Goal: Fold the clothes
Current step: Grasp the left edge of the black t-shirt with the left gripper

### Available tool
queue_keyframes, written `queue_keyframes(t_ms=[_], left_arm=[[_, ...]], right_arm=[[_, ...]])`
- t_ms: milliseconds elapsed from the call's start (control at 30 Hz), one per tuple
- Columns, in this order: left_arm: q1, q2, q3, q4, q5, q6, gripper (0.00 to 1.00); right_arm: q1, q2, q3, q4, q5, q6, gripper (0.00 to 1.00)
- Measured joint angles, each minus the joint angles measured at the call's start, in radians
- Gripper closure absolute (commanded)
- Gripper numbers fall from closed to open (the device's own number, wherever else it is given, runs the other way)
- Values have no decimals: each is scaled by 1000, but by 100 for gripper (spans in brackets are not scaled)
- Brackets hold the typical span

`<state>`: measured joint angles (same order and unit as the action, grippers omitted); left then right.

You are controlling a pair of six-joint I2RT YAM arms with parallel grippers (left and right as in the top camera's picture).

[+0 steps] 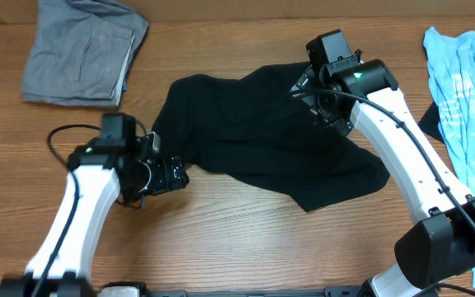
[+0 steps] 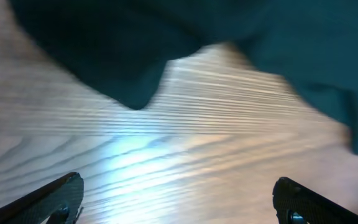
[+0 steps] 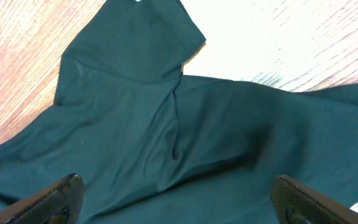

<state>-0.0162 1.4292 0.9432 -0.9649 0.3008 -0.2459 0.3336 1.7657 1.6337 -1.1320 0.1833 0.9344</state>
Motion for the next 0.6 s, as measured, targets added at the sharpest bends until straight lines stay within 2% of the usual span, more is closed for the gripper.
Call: queue_keyframes(t_ms=[200, 533, 600], left_arm=[[0, 116, 0, 83, -155, -43, 0], [0, 183, 0, 208, -202, -69, 0], [0, 204, 0, 218, -202, -68, 13]], right_arm=[[0, 0, 0, 7, 0, 0, 0], [0, 0, 0, 8, 0, 1, 0], [0, 0, 0, 9, 0, 0, 0]])
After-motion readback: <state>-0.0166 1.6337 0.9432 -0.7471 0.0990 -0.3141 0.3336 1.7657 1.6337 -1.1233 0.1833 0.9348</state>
